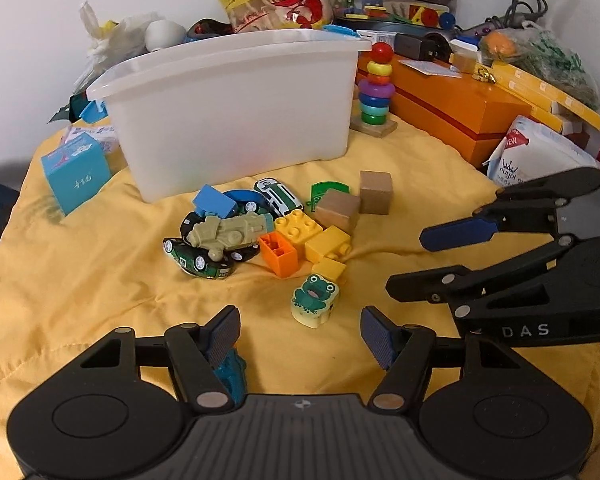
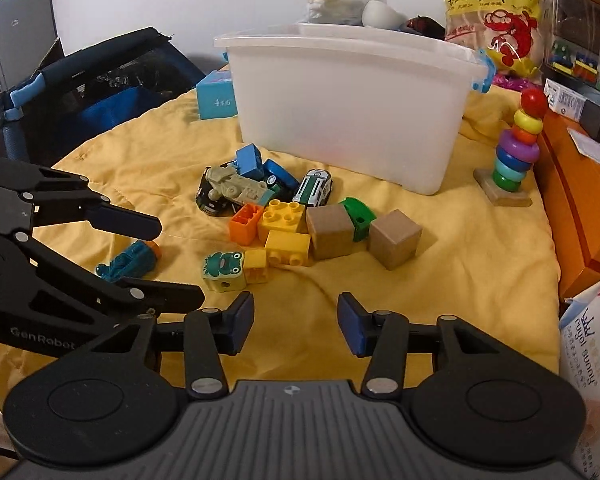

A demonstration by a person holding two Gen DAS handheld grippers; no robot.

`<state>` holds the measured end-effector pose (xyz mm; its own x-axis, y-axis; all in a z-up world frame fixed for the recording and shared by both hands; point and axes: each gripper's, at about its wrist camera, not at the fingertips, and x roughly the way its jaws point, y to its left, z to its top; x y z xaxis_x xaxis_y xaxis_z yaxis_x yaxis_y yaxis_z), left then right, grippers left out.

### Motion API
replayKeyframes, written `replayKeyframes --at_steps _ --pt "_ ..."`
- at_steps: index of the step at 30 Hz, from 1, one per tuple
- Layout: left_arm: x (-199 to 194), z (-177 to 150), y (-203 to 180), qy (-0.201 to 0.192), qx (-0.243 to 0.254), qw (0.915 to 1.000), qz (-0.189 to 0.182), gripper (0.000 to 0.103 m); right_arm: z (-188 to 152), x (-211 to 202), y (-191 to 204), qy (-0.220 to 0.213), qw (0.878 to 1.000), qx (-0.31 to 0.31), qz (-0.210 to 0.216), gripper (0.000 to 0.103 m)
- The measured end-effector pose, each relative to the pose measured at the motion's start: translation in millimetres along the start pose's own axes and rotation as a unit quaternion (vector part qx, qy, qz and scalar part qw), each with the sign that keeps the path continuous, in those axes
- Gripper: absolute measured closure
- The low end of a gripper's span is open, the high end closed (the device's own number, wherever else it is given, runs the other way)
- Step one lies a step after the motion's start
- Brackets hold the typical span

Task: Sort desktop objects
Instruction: 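Grasp the green frog tile with the left gripper while the right grasps the small yellow brick, then carry the frog tile and small yellow brick over the bin and release both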

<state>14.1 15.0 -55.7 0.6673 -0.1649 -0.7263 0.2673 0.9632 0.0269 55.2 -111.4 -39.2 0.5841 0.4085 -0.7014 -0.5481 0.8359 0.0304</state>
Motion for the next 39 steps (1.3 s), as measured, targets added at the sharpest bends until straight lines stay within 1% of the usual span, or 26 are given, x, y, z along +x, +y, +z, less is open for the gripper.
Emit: replayKeyframes --at_steps 1,3,5,6,7,8,11,13,15,17,19,21,23,24,28,30,34,37,39 --pt "1 0 0 0.000 0.000 1.0000 -0.002 0.034 -1 0 -1 -0.001 1.000 0.002 0.000 0.053" --pt "5 2 -1 0.000 0.006 1.0000 -0.007 0.040 0 -1 -3 -0.003 1.000 0.003 -0.001 0.055" --pt "12 4 -2 0.005 0.028 0.9995 -0.013 0.056 1 -2 -5 0.000 1.000 0.006 0.002 0.061" --pt "19 6 -2 0.014 0.040 0.9990 -0.011 0.060 2 -2 -7 0.001 1.000 0.010 0.002 0.061" --pt "25 8 -3 0.021 0.049 0.9985 -0.011 0.064 3 -2 -8 0.002 1.000 0.014 0.001 0.063" --pt "30 9 -2 0.021 0.055 0.9981 -0.017 0.064 3 -2 -9 0.001 1.000 0.015 0.000 0.065" --pt "41 11 -5 0.021 0.069 0.9970 -0.030 0.064 4 -5 -9 -0.002 1.000 0.011 -0.002 0.065" --pt "41 10 -6 0.020 0.067 0.9969 -0.036 0.071 4 -5 -9 -0.002 1.000 0.010 0.000 0.065" --pt "32 9 -4 0.022 0.050 0.9978 -0.037 0.071 5 -4 -7 -0.002 1.000 0.008 0.002 0.065" --pt "21 2 0 0.038 0.028 0.9981 -0.039 0.071 8 -4 -3 -0.008 1.000 0.000 0.010 0.066" --pt "10 -8 3 0.050 0.009 0.9975 -0.049 0.071 14 0 5 -0.011 1.000 -0.020 0.018 0.066" --pt "1 -21 2 0.059 0.009 0.9971 -0.047 0.071 20 7 16 -0.010 0.998 -0.053 0.017 0.070" --pt "-4 -28 -1 0.061 0.012 0.9970 -0.045 0.071 25 17 27 -0.005 0.996 -0.088 0.013 0.077" --pt "-5 -30 -1 0.062 0.011 0.9970 -0.044 0.071 28 22 33 -0.001 0.995 -0.101 0.013 0.078" --pt "-8 -35 2 0.060 -0.002 0.9974 -0.039 0.071 28 44 43 0.036 0.991 -0.125 0.001 0.086" --pt "-9 -35 4 0.059 -0.008 0.9976 -0.037 0.071 23 40 43 0.034 0.992 -0.124 -0.004 0.086" --pt "-11 -36 5 0.053 -0.015 0.9978 -0.036 0.071 8 17 34 0.023 0.995 -0.100 0.011 0.086" --pt "-9 -36 6 0.053 -0.023 0.9976 -0.039 0.071 -11 9 23 0.049 0.996 -0.068 0.017 0.086" --pt "-8 -35 5 0.053 -0.021 0.9976 -0.040 0.070 -21 2 18 0.052 0.997 -0.057 0.015 0.086"
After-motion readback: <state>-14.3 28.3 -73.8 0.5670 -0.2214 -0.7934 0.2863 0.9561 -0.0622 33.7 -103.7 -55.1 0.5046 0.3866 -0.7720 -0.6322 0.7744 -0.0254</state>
